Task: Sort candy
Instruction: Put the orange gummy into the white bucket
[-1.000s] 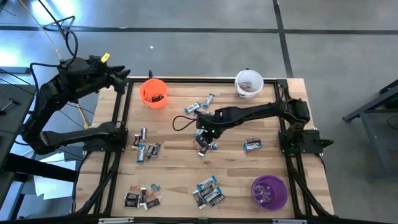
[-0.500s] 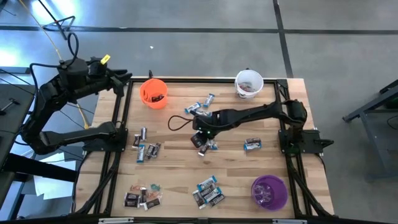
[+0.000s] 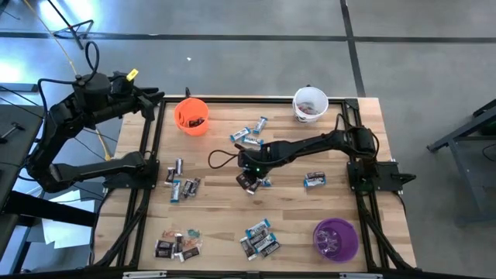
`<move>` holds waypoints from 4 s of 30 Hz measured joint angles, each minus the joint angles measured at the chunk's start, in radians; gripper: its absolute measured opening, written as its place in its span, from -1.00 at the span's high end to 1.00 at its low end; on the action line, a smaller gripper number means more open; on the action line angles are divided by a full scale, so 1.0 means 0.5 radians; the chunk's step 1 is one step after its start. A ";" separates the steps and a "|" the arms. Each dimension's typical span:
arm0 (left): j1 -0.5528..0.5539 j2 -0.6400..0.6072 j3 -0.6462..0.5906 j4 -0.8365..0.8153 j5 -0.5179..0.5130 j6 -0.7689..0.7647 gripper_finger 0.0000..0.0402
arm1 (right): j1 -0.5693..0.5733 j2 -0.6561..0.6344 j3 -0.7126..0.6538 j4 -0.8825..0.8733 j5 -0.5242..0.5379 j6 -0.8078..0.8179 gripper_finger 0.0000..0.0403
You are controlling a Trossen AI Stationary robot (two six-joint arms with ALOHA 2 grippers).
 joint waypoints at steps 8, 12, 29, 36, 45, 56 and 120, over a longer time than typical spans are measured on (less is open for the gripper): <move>0.000 0.000 0.000 0.001 -0.001 0.000 0.30 | 0.000 0.015 0.000 0.045 -0.057 0.000 0.25; 0.000 0.000 0.000 0.002 -0.001 0.000 0.30 | 0.000 0.059 0.001 0.062 -0.103 0.000 0.25; 0.000 0.000 0.000 0.001 0.000 0.002 0.30 | -0.048 0.321 0.014 0.295 -0.226 -0.054 0.25; 0.000 0.000 0.000 0.002 0.003 0.002 0.30 | -0.034 0.362 0.015 0.305 -0.133 0.002 0.27; 0.000 0.000 0.000 0.002 0.007 0.016 0.30 | -0.040 0.362 0.014 0.283 -0.098 0.052 0.87; 0.000 0.000 0.000 0.002 0.007 0.018 0.30 | -0.043 0.358 0.009 0.285 -0.172 0.097 0.98; 0.002 0.051 0.001 0.022 -0.351 0.335 0.30 | -0.128 -1.014 0.007 0.265 1.094 -0.273 1.00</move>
